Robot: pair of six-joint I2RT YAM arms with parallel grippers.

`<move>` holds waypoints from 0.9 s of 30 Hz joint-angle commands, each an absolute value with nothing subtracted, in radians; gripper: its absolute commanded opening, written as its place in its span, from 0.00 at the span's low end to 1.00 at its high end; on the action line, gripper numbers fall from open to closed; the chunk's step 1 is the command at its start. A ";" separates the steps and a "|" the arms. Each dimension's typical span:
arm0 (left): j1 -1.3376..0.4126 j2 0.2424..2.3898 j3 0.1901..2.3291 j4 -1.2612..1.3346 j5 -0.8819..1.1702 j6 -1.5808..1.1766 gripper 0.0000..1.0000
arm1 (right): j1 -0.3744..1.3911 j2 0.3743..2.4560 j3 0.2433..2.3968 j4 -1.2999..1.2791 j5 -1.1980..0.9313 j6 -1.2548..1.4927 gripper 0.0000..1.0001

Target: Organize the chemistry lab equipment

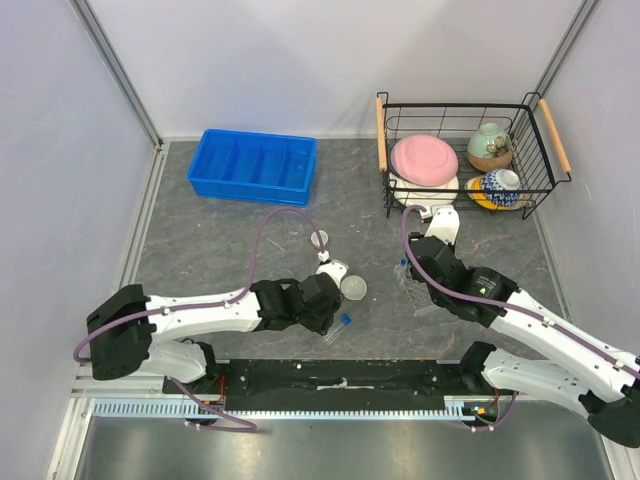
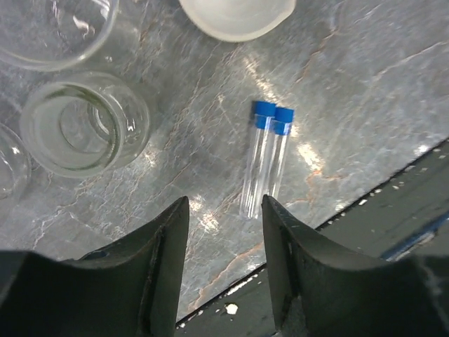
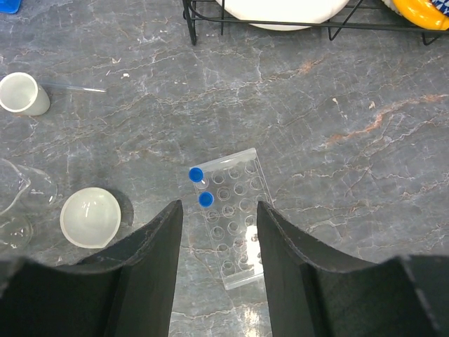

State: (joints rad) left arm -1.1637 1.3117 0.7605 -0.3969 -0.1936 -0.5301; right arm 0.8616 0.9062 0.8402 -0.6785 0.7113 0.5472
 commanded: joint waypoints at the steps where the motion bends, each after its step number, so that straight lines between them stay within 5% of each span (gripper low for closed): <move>1: -1.200 1.373 0.798 -0.417 -0.314 -0.580 0.50 | 0.873 0.887 0.862 -0.698 0.698 0.538 0.53; 27: -1.249 1.436 0.827 -0.403 -0.310 -0.565 0.44 | 0.897 0.897 0.850 -0.695 0.701 0.555 0.53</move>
